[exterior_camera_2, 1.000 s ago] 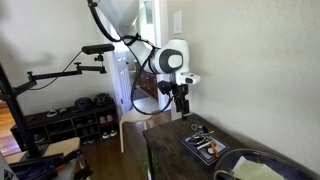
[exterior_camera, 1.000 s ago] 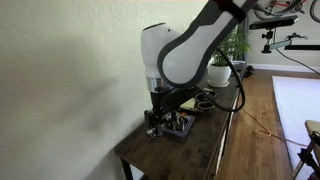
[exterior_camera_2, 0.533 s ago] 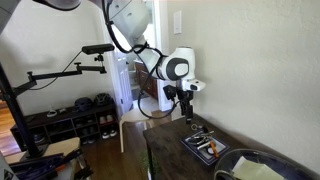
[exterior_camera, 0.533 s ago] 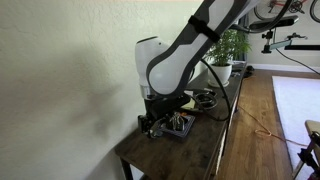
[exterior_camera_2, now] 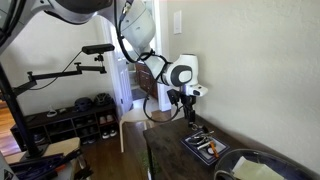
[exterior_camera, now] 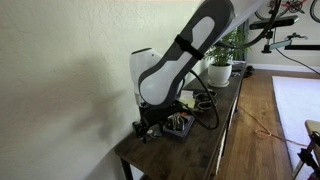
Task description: Pick up the key holders and place them in the key storage bowl.
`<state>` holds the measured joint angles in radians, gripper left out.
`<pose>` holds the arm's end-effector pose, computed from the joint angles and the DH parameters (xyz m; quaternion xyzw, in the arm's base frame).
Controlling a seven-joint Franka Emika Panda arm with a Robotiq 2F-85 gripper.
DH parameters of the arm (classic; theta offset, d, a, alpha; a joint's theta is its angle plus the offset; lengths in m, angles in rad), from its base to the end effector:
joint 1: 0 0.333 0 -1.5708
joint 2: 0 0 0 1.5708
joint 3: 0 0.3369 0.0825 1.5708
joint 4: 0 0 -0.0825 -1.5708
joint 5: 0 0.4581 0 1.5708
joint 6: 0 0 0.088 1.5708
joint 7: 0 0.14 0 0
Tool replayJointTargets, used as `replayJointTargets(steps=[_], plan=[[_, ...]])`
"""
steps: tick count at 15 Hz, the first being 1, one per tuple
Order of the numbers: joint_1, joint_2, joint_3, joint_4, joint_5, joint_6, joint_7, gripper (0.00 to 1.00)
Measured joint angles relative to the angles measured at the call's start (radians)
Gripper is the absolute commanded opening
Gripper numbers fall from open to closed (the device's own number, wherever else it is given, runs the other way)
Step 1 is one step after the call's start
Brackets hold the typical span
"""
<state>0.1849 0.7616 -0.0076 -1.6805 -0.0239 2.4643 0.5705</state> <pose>0.7298 0.1306 0.0845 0.9826 -0.1852 0.0141 0.0054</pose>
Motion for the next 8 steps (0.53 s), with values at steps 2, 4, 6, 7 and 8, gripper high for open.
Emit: replayJointTargets(steps=[2,4,6,7,8], plan=[[0.001,0.021,-0.002,0.025,0.000,0.000,0.000,0.86],[0.002,0.038,-0.004,0.048,0.000,0.000,-0.001,0.86],[0.006,0.052,-0.010,0.065,0.000,0.000,-0.002,0.74],[0.008,0.057,-0.015,0.072,-0.001,0.000,-0.002,0.59],[0.010,0.063,-0.019,0.077,-0.001,0.000,-0.003,0.53]])
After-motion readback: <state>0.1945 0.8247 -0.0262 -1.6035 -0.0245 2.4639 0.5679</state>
